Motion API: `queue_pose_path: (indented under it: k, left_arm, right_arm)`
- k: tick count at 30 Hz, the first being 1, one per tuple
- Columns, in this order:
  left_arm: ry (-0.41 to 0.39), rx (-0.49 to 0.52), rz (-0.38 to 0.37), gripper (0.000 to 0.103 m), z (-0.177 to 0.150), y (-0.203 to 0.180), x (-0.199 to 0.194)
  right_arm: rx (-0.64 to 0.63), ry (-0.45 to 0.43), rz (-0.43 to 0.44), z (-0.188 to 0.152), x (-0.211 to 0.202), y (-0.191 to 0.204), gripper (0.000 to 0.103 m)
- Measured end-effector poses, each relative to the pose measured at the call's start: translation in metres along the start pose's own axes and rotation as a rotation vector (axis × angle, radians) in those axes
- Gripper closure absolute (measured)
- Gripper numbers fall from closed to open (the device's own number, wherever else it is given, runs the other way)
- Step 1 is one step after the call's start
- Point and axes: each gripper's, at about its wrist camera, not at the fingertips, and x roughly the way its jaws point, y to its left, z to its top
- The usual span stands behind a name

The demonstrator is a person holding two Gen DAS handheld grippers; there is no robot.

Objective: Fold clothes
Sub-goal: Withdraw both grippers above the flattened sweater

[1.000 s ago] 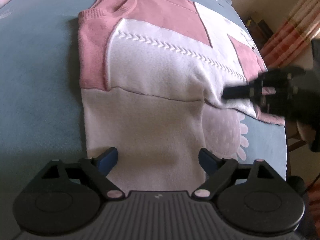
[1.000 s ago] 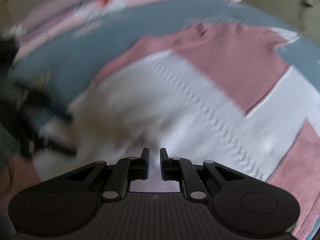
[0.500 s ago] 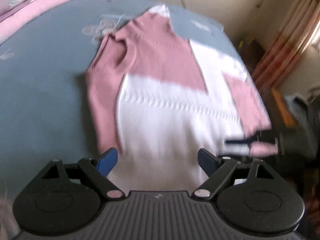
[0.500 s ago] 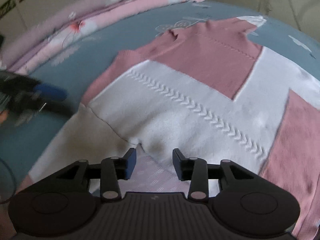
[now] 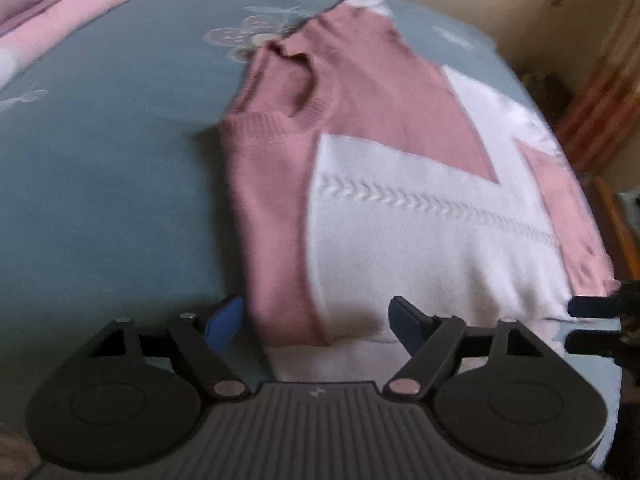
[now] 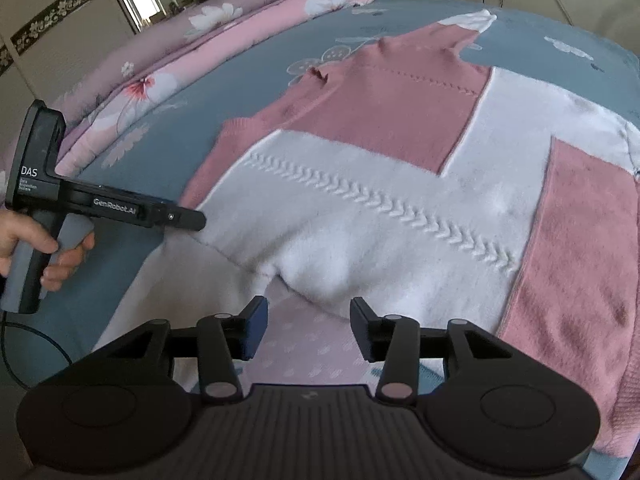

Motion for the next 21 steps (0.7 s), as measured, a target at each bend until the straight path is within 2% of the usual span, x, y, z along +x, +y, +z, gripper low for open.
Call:
queue_pose_path:
  k: [4, 8, 10, 13, 14, 18, 21]
  left_arm:
    - [-0.118, -0.017, -0.082, 0.024, 0.031, -0.004, -0.004]
    - [-0.161, -0.037, -0.132, 0.024, 0.065, -0.006, 0.024]
    - [-0.182, -0.034, -0.111, 0.024, 0.073, -0.005, 0.039]
    - [-0.150, -0.050, -0.025, 0.024, 0.073, 0.006, 0.060]
    - [-0.162, -0.039, 0.001, 0.023, 0.069, 0.010, 0.061]
    - [-0.170, 0.060, 0.016, 0.023, 0.056, 0.017, 0.055]
    - [-0.154, 0.072, 0.011, 0.023, 0.057, 0.018, 0.050]
  right_arm:
    - [0.017, -0.035, -0.007, 0.006, -0.006, 0.002, 0.052]
    - [0.019, -0.044, -0.010, 0.009, -0.010, 0.005, 0.050]
    - [0.016, -0.044, -0.022, 0.008, -0.013, 0.006, 0.049]
    - [0.034, -0.043, -0.017, 0.005, -0.018, 0.004, 0.049]
    - [0.033, -0.043, -0.020, 0.004, -0.019, 0.003, 0.049]
    - [0.045, -0.037, -0.030, 0.002, -0.021, -0.002, 0.047]
    - [0.062, -0.037, -0.035, 0.004, -0.020, -0.005, 0.047]
